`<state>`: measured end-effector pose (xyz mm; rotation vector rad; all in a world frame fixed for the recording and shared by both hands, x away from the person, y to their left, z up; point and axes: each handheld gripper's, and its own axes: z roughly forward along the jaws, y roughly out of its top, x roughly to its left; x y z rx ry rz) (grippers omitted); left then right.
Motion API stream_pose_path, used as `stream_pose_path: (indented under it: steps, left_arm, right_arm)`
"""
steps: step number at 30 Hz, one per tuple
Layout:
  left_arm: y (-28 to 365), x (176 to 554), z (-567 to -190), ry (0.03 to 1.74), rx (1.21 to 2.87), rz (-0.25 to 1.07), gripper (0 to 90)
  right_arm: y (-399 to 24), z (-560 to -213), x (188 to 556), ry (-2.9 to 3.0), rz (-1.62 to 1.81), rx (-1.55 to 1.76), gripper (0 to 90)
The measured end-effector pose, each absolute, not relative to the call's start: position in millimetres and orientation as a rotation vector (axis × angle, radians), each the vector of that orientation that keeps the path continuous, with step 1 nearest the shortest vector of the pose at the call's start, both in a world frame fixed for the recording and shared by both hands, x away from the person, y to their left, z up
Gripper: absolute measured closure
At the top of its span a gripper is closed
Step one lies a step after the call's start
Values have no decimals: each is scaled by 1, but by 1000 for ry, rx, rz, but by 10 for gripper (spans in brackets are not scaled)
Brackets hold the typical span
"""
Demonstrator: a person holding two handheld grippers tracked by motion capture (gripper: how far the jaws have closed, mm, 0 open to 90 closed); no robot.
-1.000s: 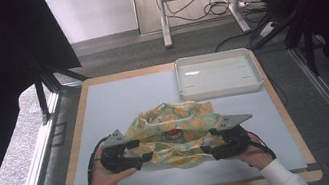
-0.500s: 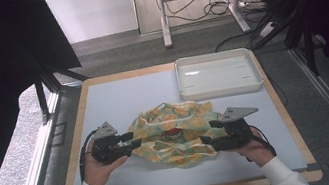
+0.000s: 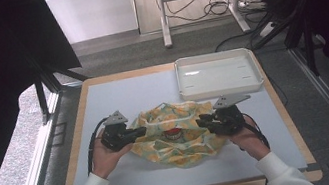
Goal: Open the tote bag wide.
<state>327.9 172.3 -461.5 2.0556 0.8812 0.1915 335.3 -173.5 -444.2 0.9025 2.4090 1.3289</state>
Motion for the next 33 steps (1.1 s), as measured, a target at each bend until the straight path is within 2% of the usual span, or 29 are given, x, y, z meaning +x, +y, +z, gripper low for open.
stream_pose_path:
  steps: [2,7,14,33]
  left_arm:
    - [166,328,-465,866,2086,182,900]
    - [161,328,-473,865,2119,163,900]
    - [157,333,-482,869,2133,116,900]
    - [146,339,-496,891,2180,109,900]
  right_arm:
    - [-166,-445,336,2435,1331,867,835]
    - [-161,-446,334,2465,1316,833,871]
    - [-158,-450,336,2487,1296,838,876]
    - [-136,-467,338,2611,1208,822,881]
